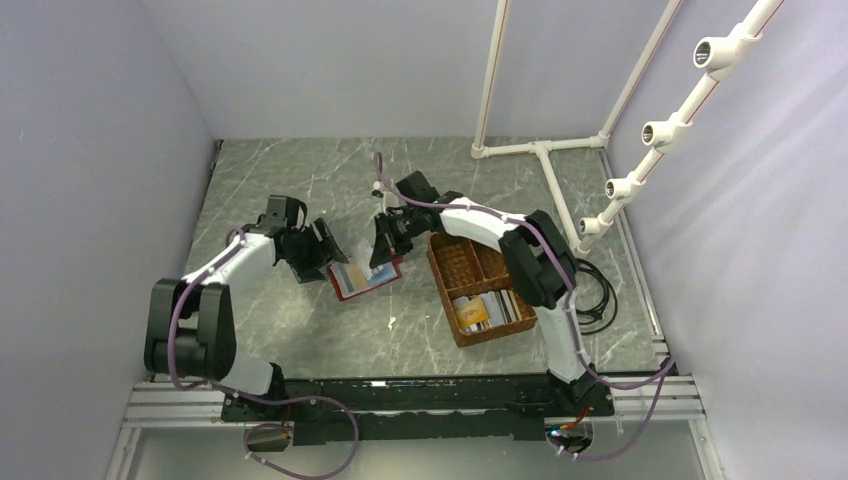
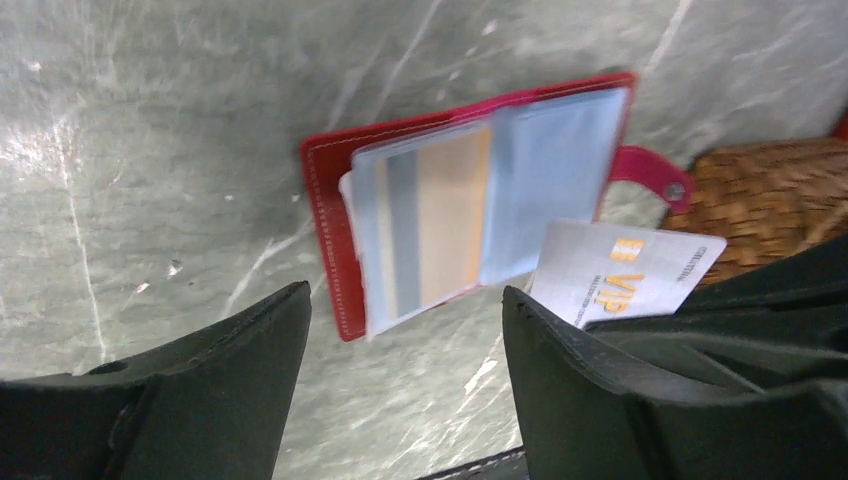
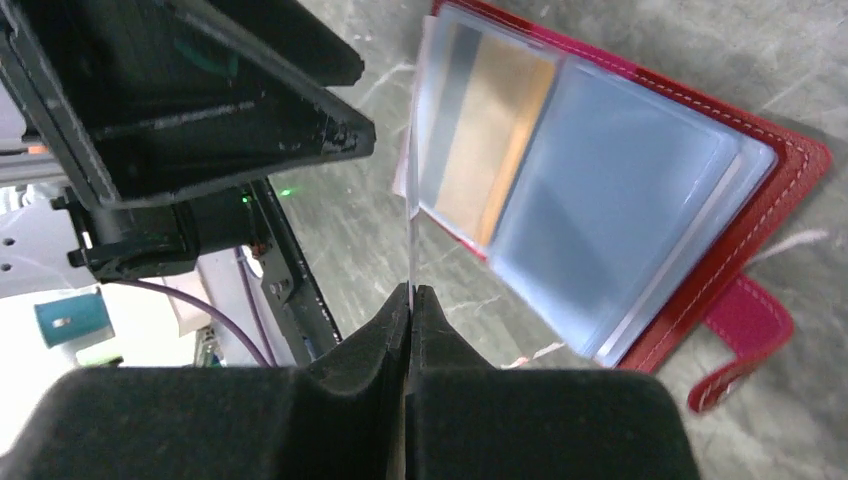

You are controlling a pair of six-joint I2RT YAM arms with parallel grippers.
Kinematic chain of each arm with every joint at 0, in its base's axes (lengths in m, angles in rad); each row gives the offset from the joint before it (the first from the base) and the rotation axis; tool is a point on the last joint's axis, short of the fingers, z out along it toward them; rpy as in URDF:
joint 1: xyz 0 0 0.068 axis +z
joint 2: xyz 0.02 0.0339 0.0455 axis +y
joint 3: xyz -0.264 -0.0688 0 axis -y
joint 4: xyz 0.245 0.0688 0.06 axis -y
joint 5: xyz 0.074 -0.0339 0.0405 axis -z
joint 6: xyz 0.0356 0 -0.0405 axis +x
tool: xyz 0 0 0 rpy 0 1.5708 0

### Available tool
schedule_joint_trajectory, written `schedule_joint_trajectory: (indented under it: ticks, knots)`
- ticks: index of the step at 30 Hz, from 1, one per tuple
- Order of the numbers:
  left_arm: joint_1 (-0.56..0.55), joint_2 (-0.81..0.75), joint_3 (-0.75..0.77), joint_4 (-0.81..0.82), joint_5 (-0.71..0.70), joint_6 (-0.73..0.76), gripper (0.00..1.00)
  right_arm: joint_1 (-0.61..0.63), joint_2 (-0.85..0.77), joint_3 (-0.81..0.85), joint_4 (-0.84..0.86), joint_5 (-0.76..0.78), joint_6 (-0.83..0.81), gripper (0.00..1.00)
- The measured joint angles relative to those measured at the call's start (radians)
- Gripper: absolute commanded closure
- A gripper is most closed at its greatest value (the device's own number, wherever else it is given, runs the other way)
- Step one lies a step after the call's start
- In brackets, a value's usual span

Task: Put the credit cards into the card holder
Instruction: Pick up the credit card from the center of the board, then insert the credit card into the card holder.

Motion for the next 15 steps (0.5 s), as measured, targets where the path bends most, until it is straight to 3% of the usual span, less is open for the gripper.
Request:
schedule_joint_trajectory:
  ticks: [6, 15]
  knots:
    - [0.000, 0.094, -0.019, 0.000, 0.001, 0.037, 0.36, -0.002, 0.124, 0.054, -0.088, -0.043, -0.024, 1.00]
    - [0.003, 0.140, -0.048, 0.052, 0.003, 0.032, 0.50, -0.028, 0.141, 0.051, -0.133, -0.080, -0.050, 1.00]
